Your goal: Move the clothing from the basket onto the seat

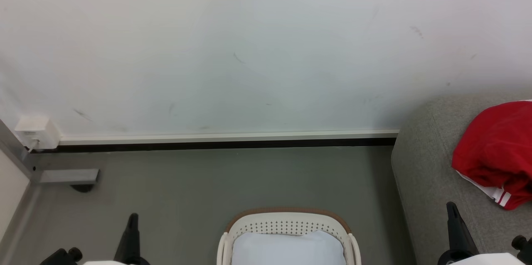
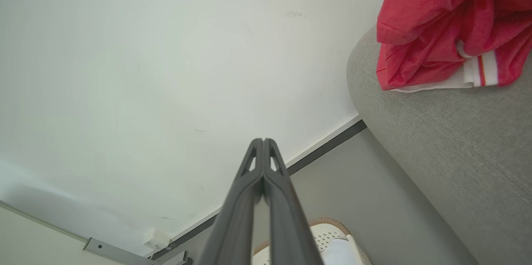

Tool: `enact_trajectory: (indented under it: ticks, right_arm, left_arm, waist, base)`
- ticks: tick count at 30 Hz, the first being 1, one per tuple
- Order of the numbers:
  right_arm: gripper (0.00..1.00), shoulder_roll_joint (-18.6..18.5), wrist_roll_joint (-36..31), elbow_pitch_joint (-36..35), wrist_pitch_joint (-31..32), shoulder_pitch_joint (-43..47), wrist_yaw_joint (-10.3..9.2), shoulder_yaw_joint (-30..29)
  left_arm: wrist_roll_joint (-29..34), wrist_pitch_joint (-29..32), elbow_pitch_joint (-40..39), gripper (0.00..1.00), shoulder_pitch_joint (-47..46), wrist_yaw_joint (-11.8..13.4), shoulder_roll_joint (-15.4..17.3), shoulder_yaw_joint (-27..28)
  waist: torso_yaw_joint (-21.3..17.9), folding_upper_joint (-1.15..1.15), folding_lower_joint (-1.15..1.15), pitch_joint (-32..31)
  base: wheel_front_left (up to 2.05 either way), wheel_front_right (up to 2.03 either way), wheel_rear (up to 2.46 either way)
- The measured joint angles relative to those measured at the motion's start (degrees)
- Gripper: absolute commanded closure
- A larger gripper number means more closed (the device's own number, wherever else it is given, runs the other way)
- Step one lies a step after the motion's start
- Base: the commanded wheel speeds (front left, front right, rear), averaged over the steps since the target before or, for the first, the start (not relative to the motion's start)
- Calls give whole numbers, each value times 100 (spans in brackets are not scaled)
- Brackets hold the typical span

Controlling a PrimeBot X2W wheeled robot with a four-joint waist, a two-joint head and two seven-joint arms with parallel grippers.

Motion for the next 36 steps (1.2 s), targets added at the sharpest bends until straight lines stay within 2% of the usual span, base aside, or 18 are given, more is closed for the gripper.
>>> enact_trajectory:
  ticks: [36]
  right_arm:
    - [100,-14,2139,-137,591,-140,-1,-374]
  left_arm:
    - [-2393,599,-145,100,-183,0,4,88]
  waist:
    - [23,0,0,45]
  base:
    - [0,0,0]
